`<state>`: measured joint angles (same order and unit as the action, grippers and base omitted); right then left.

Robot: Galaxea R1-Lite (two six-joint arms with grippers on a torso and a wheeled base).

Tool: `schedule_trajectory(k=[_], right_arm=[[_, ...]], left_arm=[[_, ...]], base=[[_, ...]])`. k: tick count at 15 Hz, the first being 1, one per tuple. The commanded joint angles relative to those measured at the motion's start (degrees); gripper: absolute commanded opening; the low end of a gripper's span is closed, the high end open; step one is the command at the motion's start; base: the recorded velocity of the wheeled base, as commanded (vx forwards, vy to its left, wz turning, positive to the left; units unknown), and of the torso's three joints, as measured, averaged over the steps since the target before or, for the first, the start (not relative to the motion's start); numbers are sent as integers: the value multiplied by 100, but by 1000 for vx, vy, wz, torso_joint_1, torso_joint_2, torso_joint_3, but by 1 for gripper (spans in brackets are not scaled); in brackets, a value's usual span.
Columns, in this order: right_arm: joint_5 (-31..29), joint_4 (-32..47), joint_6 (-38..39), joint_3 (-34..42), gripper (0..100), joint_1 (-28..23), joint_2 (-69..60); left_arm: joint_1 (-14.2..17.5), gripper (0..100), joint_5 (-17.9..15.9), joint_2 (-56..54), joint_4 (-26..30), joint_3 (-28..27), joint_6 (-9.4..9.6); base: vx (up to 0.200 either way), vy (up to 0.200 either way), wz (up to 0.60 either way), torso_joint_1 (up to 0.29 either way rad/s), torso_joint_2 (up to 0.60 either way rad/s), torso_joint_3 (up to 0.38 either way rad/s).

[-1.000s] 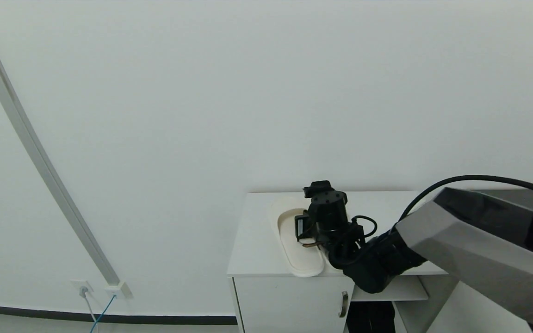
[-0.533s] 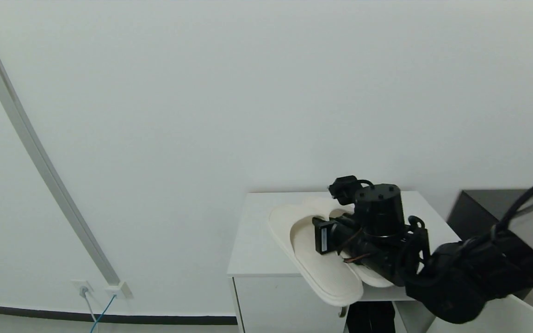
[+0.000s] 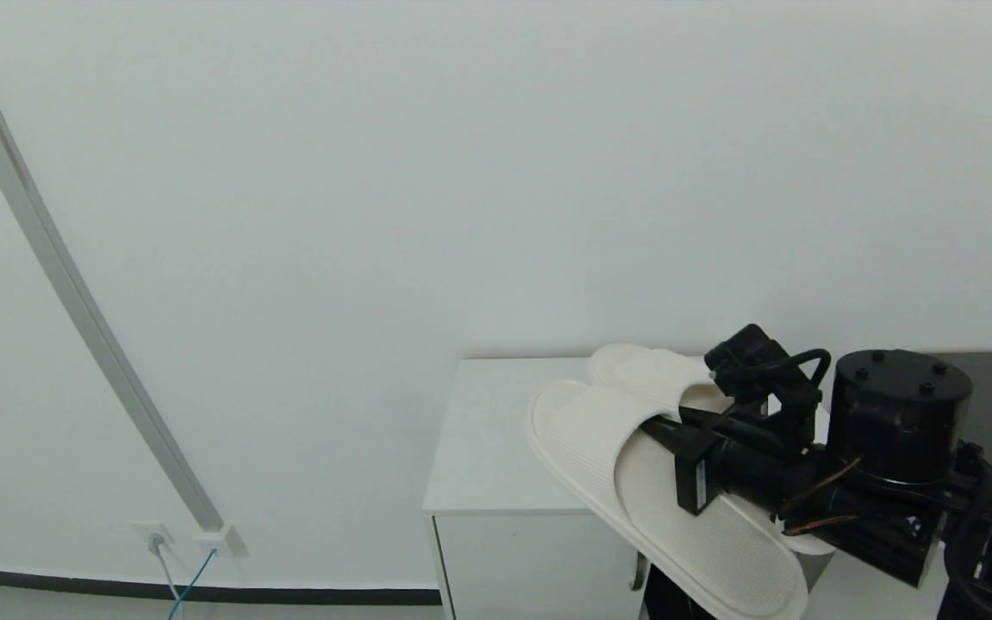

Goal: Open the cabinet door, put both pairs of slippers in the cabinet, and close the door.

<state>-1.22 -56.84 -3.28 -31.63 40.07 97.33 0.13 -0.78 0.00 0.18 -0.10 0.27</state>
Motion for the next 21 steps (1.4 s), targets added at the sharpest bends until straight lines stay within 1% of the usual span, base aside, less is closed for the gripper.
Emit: schedule_trajectory(k=[1, 4, 12, 21], right_arm=[[25, -46, -32, 184, 0, -34, -30], [34, -46, -24, 175, 0, -34, -21], [34, -55, -15, 210, 0, -34, 32], [25, -46, -15, 307, 0, -8, 32]], left_arm=[[4, 0, -1, 0, 8, 1, 0], [4, 0, -1, 0, -1, 1, -9], [4, 0, 8, 0, -1, 1, -27], [4, 0, 8, 0, -1, 1, -27]], base=[[0, 0, 0, 0, 0, 0], [0, 0, 0, 0, 0, 0], [-200, 0, 0, 4, 4, 3], [0, 0, 0, 0, 0, 0]])
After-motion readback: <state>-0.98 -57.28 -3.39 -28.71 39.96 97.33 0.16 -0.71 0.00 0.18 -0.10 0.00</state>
